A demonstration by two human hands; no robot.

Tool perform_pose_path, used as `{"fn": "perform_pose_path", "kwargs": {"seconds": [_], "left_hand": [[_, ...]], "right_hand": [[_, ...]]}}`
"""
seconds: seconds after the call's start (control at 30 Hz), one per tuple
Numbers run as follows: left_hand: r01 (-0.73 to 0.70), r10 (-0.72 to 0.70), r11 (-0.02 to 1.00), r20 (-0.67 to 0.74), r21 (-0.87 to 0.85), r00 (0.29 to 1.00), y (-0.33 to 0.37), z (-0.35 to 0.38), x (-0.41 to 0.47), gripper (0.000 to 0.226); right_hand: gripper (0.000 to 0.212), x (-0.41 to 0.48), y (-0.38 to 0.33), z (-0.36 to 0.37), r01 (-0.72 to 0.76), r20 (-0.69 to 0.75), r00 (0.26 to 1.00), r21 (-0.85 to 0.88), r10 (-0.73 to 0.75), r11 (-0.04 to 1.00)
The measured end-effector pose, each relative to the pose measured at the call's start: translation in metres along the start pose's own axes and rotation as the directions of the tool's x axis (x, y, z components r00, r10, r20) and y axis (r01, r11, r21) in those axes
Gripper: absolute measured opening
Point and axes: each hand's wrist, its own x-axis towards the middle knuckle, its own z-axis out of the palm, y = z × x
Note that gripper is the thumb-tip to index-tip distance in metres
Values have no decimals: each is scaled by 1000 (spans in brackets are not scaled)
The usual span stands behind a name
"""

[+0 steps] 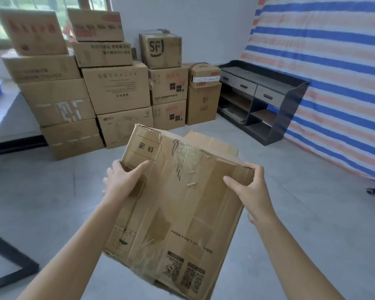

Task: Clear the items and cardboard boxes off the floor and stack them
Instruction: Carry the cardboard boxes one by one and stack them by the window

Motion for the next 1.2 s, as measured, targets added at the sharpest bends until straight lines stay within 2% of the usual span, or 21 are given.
{"fn": "perform_pose_path", "kwargs": {"seconds": [0.1,0.23,0.37,0.67,0.8,1.0,1.2], "left_hand": [[-5,5,1000,-15,28,1000,18,23,47,86],[20,-16,997,-54,70,998,42,57,129,73],[47,-46,996,-14,73,999,76,89,217,74],[1,-15,990,104,140,994,165,173,373,73],[-16,-5,985,121,171,993,202,214,431,76],[-27,7,973,86,230,996,264,284,535,75],[-41,42,977,-4,212,999,339,334,634,75]], "right_hand": [[56,62,-6,12,22,9,1000,-22,-22,1000],[59,154,-15,41,48,52,998,-35,-46,998],[57,251,-27,70,1,50,999,-58,2,998],[58,409,-39,86,-76,-103,992,-63,69,995],[55,486,-41,88,-86,-113,990,-28,82,996],[55,628,-40,92,-64,-75,995,83,70,995],[54,773,-61,100,-26,-13,1000,103,27,994]]}}
